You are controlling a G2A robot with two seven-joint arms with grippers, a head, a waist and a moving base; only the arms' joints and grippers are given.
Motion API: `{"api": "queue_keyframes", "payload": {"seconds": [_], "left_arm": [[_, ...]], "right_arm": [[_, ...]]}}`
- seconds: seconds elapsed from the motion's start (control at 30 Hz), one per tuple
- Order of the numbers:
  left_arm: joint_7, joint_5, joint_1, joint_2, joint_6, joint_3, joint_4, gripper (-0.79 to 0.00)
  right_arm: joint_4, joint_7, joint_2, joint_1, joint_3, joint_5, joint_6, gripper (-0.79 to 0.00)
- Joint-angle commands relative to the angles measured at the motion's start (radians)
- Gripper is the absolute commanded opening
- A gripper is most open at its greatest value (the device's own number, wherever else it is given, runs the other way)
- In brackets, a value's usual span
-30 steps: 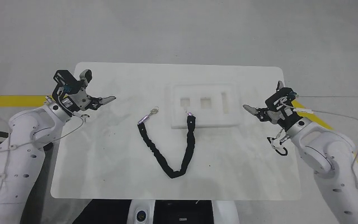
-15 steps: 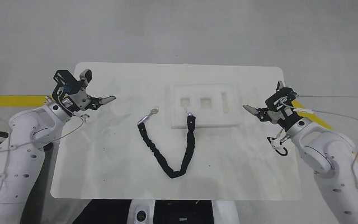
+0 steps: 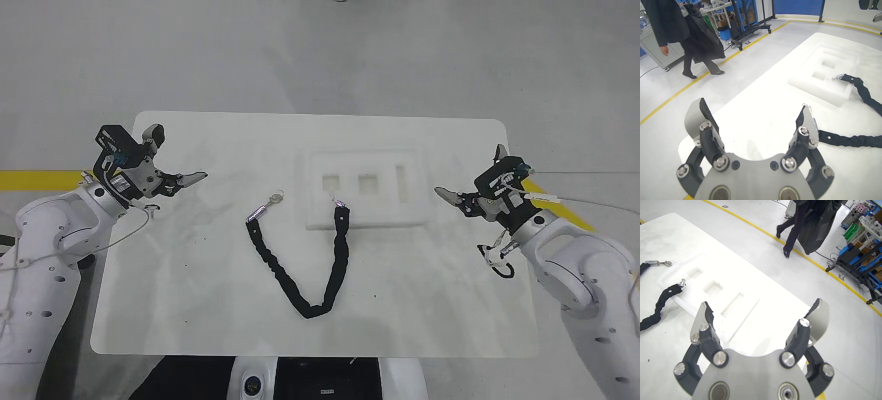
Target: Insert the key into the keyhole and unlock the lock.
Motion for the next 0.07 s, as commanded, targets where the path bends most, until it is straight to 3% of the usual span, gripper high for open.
{"api": "queue_keyframes", "payload": {"seconds": [0.0, 0.03], "left_arm": [[0.0, 0.0, 0.0, 0.0, 0.0, 0.0, 0.0, -0.001], [0.0, 0.0, 0.0, 0.0, 0.0, 0.0, 0.0, -0.001]], "right_arm": [[0.0, 0.0, 0.0, 0.0, 0.0, 0.0, 0.0, -0.001], [0.0, 0.0, 0.0, 0.0, 0.0, 0.0, 0.0, 0.0]]}}
